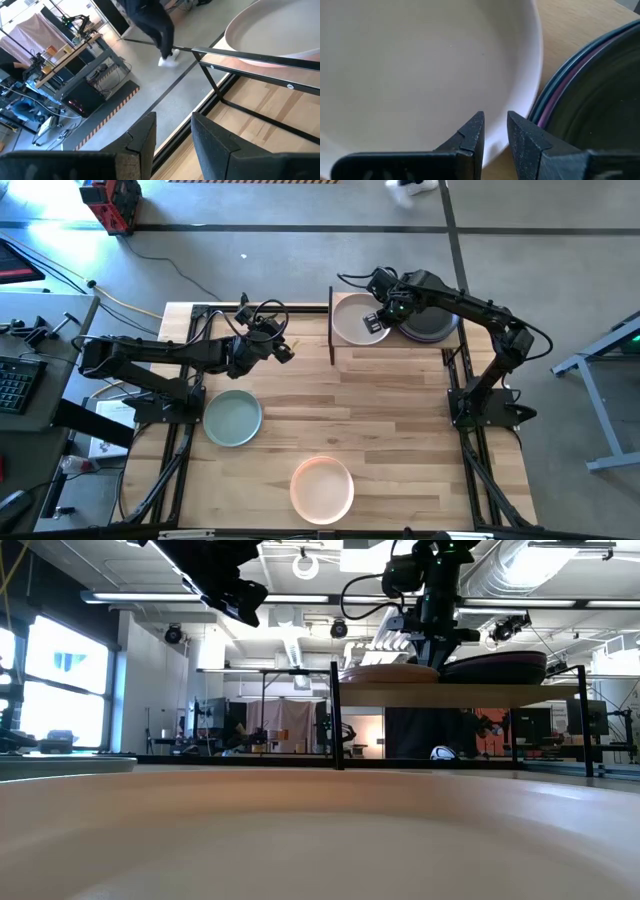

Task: Place and stack plates onto a shelf
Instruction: Stack the white plate on top of the orange plate on the shelf, then stack the blue plate on top of the white plate on the shelf

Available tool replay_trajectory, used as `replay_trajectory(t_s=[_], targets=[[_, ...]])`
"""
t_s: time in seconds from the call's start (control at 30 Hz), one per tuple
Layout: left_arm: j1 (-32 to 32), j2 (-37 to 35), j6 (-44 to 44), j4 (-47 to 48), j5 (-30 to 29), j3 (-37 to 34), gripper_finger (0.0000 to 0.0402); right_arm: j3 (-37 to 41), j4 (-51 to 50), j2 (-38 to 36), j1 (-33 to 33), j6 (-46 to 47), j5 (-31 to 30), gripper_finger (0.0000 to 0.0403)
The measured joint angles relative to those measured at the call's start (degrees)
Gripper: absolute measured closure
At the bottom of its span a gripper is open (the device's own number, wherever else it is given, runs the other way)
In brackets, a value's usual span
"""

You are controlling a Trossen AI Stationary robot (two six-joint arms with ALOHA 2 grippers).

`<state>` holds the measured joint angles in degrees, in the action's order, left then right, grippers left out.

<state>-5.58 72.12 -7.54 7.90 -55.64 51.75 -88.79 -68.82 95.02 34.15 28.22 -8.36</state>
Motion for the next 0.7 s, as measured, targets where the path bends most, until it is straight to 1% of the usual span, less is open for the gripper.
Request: replay_trajectory(t_s=[0.13, 0.2, 0.3, 0.37, 0.43, 0.57, 0.7], targets=[[0.0, 0.0, 0.3, 0.2, 0.0, 0.0, 0.0289, 0.0, 0.0, -0.1, -0.4, -0.1, 1.4, 0.0327], [0.3, 0.0, 1.6, 1.7, 0.3, 0.0, 0.0289, 0.0, 0.0, -0.5, -0.6, -0.2, 4.1, 0.0327], [0.6, 0.0, 5.2, 7.0, 2.4, 0.0, 0.0289, 0.0, 0.0, -1.3, -1.4, -0.2, 8.5, 0.0327], [0.9, 0.0, 10.0, 12.6, 5.0, 0.0, 0.0289, 0.0, 0.2, -2.1, -2.7, -0.2, 10.6, 0.0327], [0.9, 0.0, 16.7, 18.9, 9.0, 0.0, 0.0289, 0.0, 0.4, -2.9, -4.0, -0.2, 11.9, 0.0327], [0.9, 0.0, 29.9, 29.0, 17.4, 0.0, 0.0289, 0.0, 0.9, -3.9, -7.2, -0.2, 12.0, 0.0327], [1.0, 0.0, 39.9, 35.1, 24.4, 0.0, 0.0289, 0.0, 1.7, -3.9, -9.5, -0.2, 11.8, 0.0327]])
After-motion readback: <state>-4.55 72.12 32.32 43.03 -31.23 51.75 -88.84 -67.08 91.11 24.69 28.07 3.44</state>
